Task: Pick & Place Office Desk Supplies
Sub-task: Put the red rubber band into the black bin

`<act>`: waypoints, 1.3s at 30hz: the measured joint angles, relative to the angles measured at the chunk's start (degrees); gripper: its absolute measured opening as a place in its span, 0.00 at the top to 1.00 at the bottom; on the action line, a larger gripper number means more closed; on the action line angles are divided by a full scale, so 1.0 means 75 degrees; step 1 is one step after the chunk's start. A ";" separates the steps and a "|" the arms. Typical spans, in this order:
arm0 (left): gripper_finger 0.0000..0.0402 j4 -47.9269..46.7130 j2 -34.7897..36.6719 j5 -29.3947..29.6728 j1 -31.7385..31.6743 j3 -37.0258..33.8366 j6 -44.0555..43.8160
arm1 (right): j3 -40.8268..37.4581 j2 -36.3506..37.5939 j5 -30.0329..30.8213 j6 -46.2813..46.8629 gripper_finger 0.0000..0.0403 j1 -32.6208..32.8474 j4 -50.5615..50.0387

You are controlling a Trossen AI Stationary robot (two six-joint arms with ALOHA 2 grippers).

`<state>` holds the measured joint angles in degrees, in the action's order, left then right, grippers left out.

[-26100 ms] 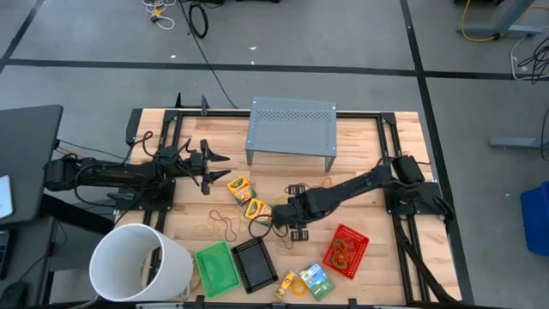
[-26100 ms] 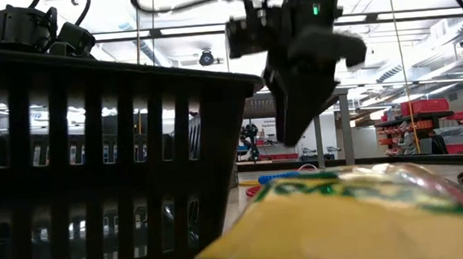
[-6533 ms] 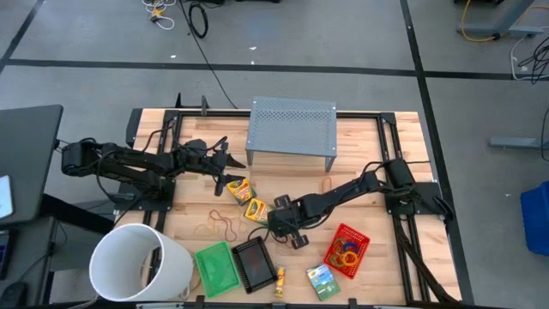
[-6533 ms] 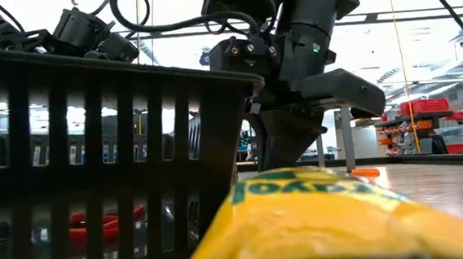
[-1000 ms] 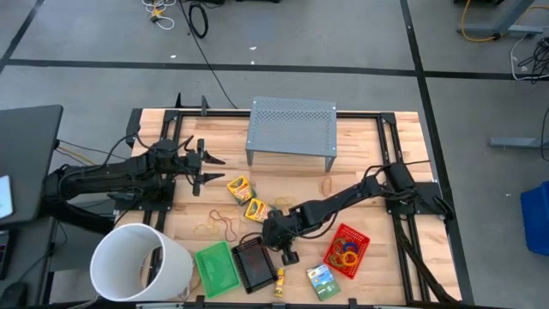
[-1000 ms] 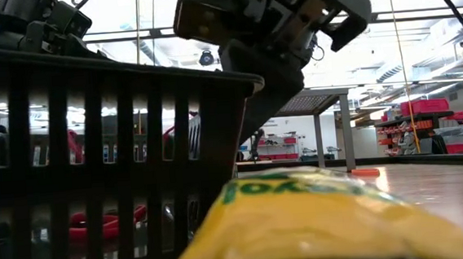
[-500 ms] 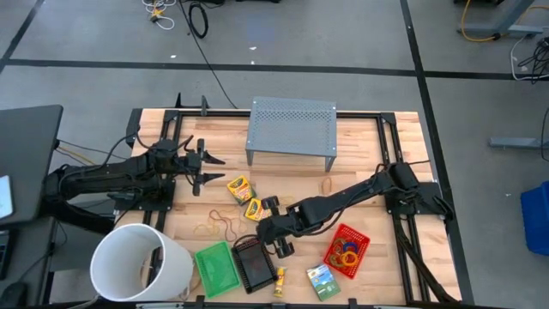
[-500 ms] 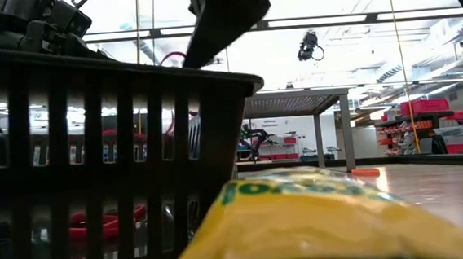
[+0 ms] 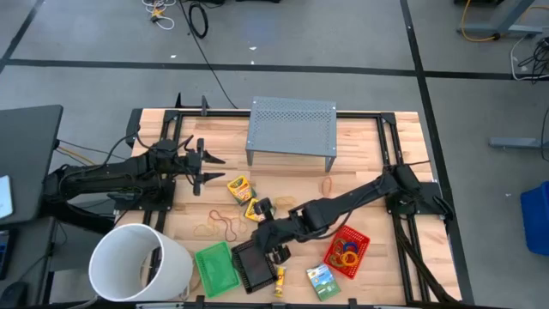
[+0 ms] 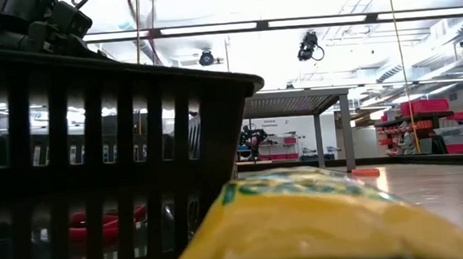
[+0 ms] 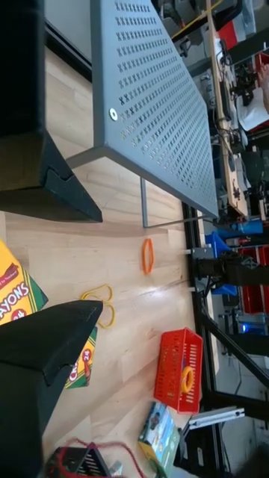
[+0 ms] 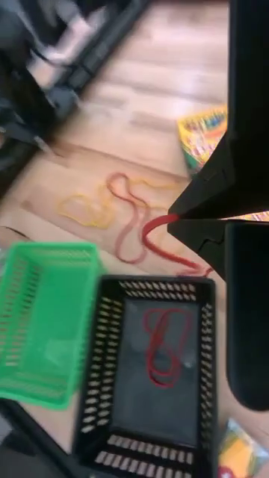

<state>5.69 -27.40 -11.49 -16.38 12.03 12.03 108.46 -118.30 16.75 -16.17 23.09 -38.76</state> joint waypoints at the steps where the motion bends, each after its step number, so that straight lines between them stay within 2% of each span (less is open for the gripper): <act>1: 0.54 0.0000 0.0000 0.0009 0.0000 0.0000 0.0000 | 0.0107 0.0000 0.0064 -0.0042 1.00 0.0045 -0.0016; 4: 0.54 0.0000 0.0000 0.0012 0.0000 0.0000 0.0000 | 0.0440 -0.0003 -0.0045 0.0040 1.00 0.0125 -0.0094; 8: 0.54 0.0000 0.0000 0.0012 0.0000 0.0000 0.0000 | 0.0514 -0.0006 -0.0595 0.0312 1.00 0.0170 -0.0131; 13: 0.54 0.0000 0.0000 0.0014 0.0000 0.0000 0.0000 | 0.0513 -0.0009 -0.0707 0.0541 1.00 0.0245 -0.0136; 19: 0.54 0.0000 -0.0003 0.0012 0.0000 0.0000 0.0000 | 0.0493 -0.0085 -0.1498 0.1105 1.00 0.0183 -0.0235; 31: 0.54 -0.0035 -0.0009 0.0012 0.0000 0.0000 -0.0010 | 0.0473 -0.0747 -0.3002 0.1360 1.00 -0.0023 0.0105; 35: 0.54 -0.0047 -0.0017 0.0001 0.0003 0.0000 -0.0058 | 0.0478 -0.0847 -0.3040 0.1828 0.95 -0.0119 -0.0162; 39: 0.54 -0.0078 -0.0017 -0.0057 0.0017 0.0000 -0.0065 | 0.0483 -0.0959 -0.3007 0.2333 0.83 -0.0232 -0.0306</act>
<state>5.11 -27.53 -11.91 -16.25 12.03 11.55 112.08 -125.49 -5.80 1.33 21.36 -41.06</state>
